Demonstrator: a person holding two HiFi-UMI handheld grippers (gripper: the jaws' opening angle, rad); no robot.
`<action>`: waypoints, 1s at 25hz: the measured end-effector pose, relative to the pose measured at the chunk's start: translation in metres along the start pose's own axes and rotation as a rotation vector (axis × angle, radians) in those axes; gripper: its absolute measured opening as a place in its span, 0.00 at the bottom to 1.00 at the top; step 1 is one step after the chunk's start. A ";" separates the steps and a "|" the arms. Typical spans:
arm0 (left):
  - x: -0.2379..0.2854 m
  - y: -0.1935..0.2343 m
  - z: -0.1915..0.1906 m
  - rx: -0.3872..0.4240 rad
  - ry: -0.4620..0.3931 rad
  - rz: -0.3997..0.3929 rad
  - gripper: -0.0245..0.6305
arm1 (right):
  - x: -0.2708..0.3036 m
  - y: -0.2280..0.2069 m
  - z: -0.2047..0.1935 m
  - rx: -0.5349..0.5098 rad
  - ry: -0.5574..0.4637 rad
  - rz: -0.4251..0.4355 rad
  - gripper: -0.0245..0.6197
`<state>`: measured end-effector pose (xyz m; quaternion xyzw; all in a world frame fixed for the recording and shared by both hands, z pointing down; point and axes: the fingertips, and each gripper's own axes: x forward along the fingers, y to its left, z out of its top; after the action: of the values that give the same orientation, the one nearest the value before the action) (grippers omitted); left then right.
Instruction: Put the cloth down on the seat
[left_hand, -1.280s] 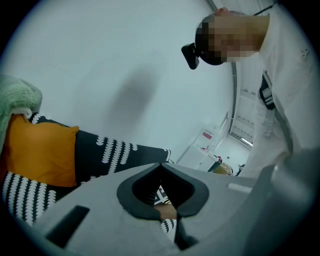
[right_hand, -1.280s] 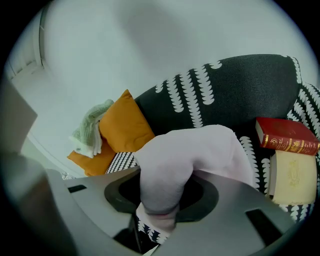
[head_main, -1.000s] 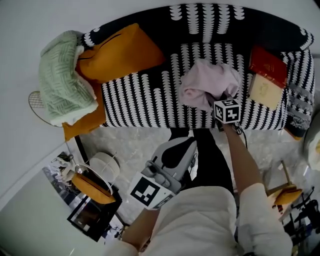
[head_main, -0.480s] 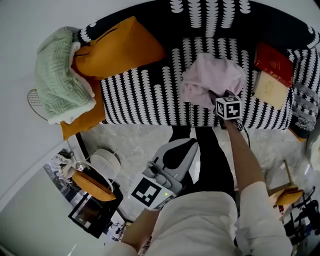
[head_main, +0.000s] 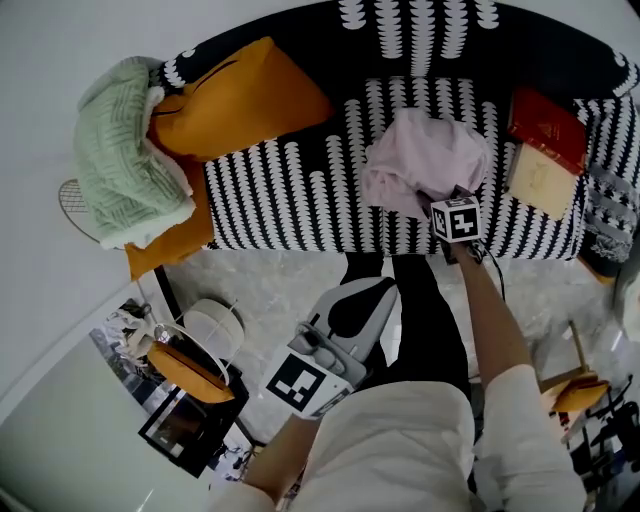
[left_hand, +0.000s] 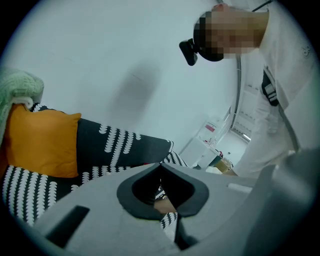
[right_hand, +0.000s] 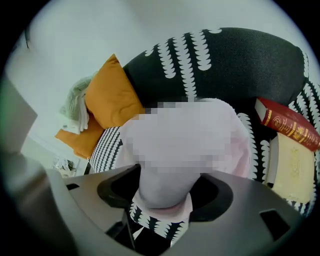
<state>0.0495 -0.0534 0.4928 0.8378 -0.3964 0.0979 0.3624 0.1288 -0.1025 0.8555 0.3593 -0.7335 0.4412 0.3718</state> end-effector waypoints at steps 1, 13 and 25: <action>0.000 -0.001 0.001 0.003 -0.001 0.001 0.06 | -0.001 0.000 0.000 -0.006 0.002 -0.005 0.45; -0.001 -0.007 0.022 0.038 -0.041 0.009 0.05 | -0.033 -0.008 0.003 0.044 -0.035 -0.064 0.56; -0.015 -0.013 0.035 0.054 -0.059 0.033 0.05 | -0.072 0.024 -0.006 0.024 -0.005 0.005 0.55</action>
<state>0.0443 -0.0628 0.4544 0.8431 -0.4181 0.0898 0.3260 0.1431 -0.0741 0.7860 0.3630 -0.7299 0.4501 0.3645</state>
